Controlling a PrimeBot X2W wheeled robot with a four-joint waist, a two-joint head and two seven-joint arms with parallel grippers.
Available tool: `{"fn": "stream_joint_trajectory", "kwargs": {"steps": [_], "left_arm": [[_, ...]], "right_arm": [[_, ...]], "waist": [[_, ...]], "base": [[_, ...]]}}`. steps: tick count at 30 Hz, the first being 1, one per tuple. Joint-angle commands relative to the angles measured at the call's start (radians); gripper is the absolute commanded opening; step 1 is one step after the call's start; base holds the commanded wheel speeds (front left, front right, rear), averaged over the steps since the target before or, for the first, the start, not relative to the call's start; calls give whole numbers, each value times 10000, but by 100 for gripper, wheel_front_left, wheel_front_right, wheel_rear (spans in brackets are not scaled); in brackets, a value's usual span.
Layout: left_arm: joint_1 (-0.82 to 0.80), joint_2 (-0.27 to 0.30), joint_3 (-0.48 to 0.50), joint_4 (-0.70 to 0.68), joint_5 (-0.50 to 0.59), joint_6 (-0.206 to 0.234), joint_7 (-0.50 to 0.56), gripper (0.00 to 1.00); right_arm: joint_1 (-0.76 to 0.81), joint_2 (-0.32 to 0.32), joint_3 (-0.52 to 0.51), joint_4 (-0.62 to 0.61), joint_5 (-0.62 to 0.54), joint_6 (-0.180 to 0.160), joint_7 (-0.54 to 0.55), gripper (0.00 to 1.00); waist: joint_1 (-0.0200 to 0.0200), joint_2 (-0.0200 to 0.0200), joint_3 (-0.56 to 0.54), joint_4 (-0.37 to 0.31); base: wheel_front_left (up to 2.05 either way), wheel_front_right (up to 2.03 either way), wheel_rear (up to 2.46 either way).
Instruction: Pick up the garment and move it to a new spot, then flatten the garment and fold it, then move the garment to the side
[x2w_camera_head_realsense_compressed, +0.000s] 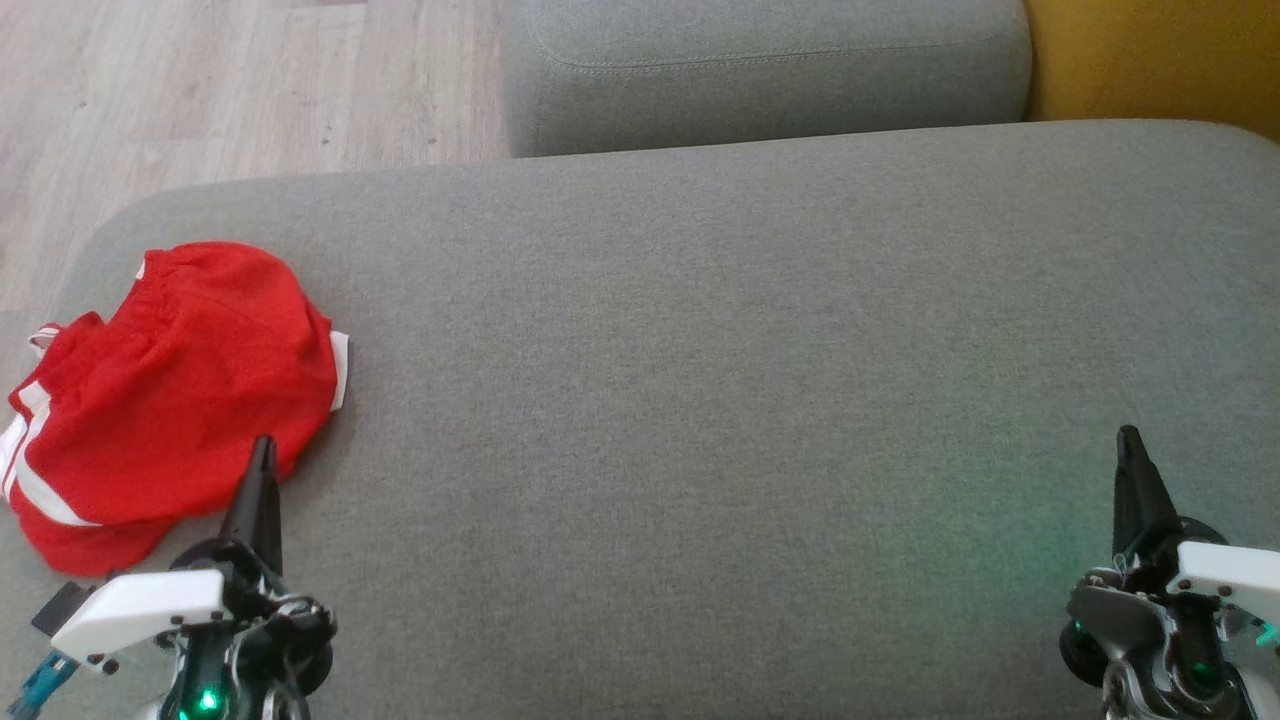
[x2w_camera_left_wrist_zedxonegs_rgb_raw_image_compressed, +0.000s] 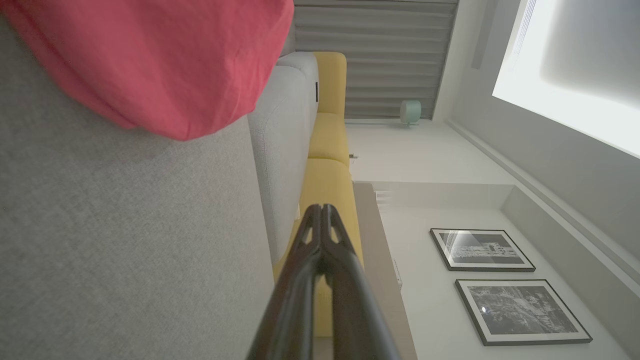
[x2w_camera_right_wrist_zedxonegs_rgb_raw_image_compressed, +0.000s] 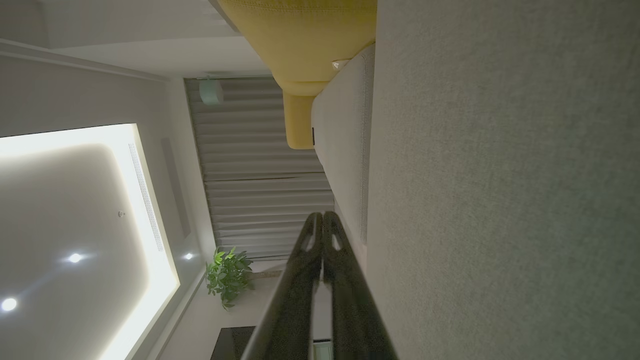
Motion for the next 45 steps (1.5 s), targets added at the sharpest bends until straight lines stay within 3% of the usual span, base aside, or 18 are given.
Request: {"fn": "stream_joint_trajectory", "kwargs": {"steps": [1, 20, 21, 37, 45], "left_arm": [[-552, 89, 351, -329, 118, -73, 79, 0], [-552, 87, 354, -329, 121, -73, 81, 0], [-2, -2, 3, 0, 0, 0, 0, 100], [239, -28, -234, 30, 713, 0, -450, 100], [257, -21, -313, -174, 2007, 1, -684, 100]], "right_arm": [[-550, -55, 200, -361, -91, 150, 61, 0], [-550, -54, 197, -361, -93, 150, 63, 0], [-1, 0, 0, 0, 0, 0, 2, 100], [11, -26, 784, 339, -455, 1, -438, 100], [-147, -55, 1000, 430, -1985, 12, -675, 100]], "waist": [[0, 0, 0, 0], [0, 0, 0, 0], [0, 0, 0, 0], [0, 0, -144, -33], [0, 0, -175, -34]], "base": [[0, 0, 0], [0, 0, 0], [0, 0, 0], [0, 0, 0], [0, 0, 0]]}}
